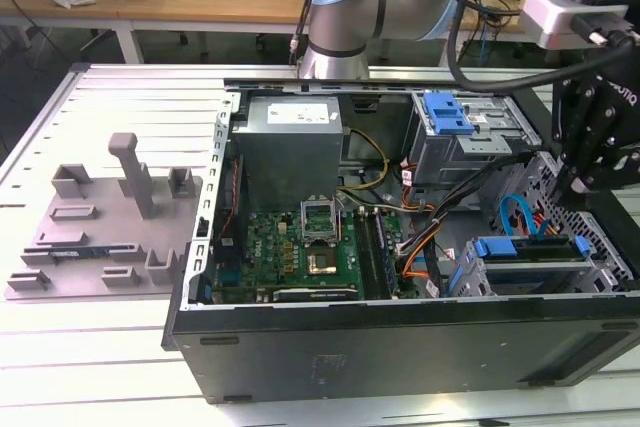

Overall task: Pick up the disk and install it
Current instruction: 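Insert the second disk wire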

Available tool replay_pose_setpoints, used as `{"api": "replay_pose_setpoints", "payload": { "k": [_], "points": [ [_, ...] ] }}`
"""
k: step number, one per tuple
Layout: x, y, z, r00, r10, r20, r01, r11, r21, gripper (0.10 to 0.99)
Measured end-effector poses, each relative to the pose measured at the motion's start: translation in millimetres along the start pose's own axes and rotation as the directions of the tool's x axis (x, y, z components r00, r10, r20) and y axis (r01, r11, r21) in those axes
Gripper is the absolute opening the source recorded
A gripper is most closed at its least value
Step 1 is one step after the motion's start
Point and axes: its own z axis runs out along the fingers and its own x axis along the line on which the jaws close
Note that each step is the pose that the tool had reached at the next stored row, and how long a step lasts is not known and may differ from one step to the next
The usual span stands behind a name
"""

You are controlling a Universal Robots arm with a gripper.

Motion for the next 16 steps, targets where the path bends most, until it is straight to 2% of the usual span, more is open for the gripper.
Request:
{"api": "replay_pose_setpoints", "payload": {
  "k": [1, 16],
  "points": [
    [0.1, 2.0, -0.1, 1.0, 0.0, -0.0001, 0.0, 1.0, 0.001, 0.106],
    [0.2, 6.5, -0.4, 1.0, 0.0, -0.0001, 0.0, 1.0, 0.002, 0.106]
  ]
}}
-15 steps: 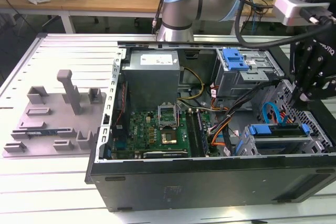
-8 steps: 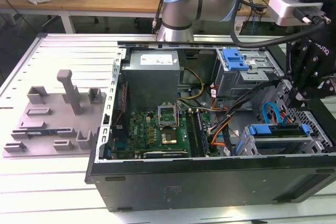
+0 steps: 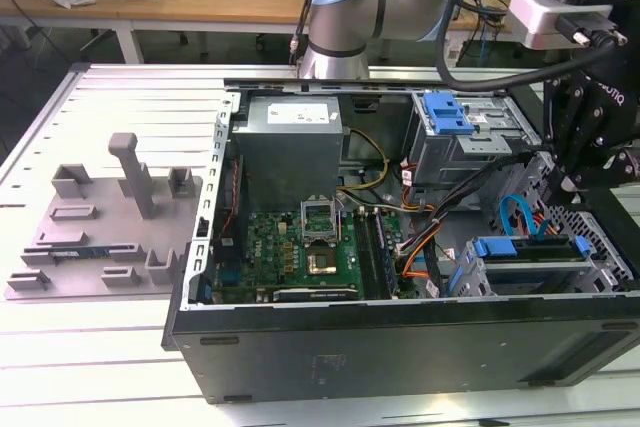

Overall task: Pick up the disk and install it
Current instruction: 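Insert the second disk wire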

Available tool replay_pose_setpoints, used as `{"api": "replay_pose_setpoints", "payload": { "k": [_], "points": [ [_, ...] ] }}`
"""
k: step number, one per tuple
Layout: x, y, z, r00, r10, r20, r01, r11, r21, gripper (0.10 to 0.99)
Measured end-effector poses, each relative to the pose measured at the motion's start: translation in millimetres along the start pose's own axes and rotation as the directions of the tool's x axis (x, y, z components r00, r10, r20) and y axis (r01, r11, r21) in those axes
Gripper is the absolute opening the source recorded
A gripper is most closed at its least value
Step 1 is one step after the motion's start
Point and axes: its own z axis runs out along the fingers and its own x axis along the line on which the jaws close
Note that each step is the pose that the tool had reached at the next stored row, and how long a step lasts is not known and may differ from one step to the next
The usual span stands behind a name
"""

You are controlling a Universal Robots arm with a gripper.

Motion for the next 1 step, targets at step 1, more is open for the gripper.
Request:
{"api": "replay_pose_setpoints", "payload": {
  "k": [1],
  "points": [
    [0.0, 0.1, 0.0, 1.0, 0.0, 0.0, 0.0, 1.0, 0.0, 0.106]
  ]
}}
